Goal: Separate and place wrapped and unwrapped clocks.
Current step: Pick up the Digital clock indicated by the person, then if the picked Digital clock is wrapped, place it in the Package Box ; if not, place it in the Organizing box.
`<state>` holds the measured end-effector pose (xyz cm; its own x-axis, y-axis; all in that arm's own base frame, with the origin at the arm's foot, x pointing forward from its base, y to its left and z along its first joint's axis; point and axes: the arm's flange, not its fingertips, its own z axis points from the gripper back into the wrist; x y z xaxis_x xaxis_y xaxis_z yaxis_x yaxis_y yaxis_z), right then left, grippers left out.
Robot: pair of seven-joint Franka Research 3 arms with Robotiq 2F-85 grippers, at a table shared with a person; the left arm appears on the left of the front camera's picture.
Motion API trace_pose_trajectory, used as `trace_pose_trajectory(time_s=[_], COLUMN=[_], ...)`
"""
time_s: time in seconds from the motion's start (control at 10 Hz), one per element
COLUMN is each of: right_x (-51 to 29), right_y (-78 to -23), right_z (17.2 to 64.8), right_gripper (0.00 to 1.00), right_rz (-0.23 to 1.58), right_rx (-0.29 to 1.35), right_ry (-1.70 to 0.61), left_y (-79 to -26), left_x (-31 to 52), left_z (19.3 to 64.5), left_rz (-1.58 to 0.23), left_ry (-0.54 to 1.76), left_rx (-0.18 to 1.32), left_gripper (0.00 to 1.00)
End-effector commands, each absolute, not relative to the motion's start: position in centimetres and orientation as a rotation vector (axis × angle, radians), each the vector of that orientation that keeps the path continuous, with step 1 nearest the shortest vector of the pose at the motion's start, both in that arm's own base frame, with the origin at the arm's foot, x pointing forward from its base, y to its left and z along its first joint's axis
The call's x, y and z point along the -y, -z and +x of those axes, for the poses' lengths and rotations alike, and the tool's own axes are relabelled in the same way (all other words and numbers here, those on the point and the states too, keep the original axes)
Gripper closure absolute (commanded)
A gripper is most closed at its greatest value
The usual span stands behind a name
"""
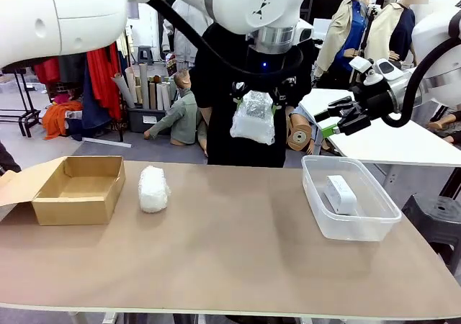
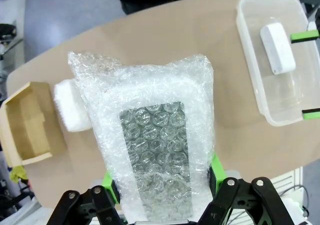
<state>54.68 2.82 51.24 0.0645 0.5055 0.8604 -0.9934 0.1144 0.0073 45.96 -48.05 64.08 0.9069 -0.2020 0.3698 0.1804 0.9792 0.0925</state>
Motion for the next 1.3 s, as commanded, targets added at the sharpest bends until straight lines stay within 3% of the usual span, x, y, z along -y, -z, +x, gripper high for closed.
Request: trace_pose_trajectory(time_s=[0.0,1.2], right_x=[-2.8,-2.8], right_y=[-51.4,-51.4], right_z=[54.6,54.6], right_gripper=[0.00,0.00], right_rz=[0.751,0.751], right_rx=[0.836,0.836], right_ry=[-1.313,-1.313], left_y=[-64.9,-64.1], left_x=[49.4,48.1], left_z=[46.4,46.0], left_rz=[0.094,0.057], left_ry=[0.155,0.198], left_rx=[0.414,0.388], left_gripper=[1.00,1.00])
